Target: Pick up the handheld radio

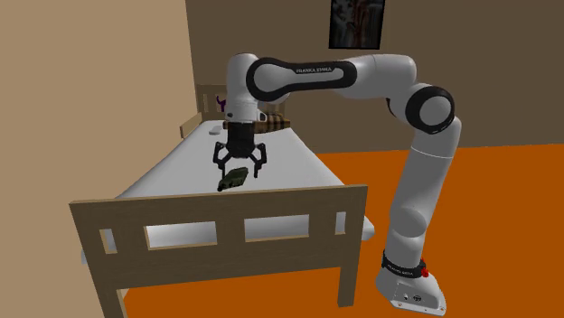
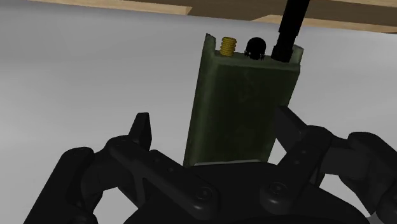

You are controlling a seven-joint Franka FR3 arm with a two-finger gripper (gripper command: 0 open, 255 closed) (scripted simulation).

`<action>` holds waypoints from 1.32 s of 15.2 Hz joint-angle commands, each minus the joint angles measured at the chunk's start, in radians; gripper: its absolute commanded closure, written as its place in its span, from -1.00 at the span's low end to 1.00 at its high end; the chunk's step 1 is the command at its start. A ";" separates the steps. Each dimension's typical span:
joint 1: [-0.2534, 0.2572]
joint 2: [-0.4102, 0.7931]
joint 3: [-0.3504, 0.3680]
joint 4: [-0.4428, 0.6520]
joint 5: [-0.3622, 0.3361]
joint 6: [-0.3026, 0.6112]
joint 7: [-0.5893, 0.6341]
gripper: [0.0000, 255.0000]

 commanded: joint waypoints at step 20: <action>0.003 0.031 0.000 0.061 -0.011 -0.073 0.012 1.00</action>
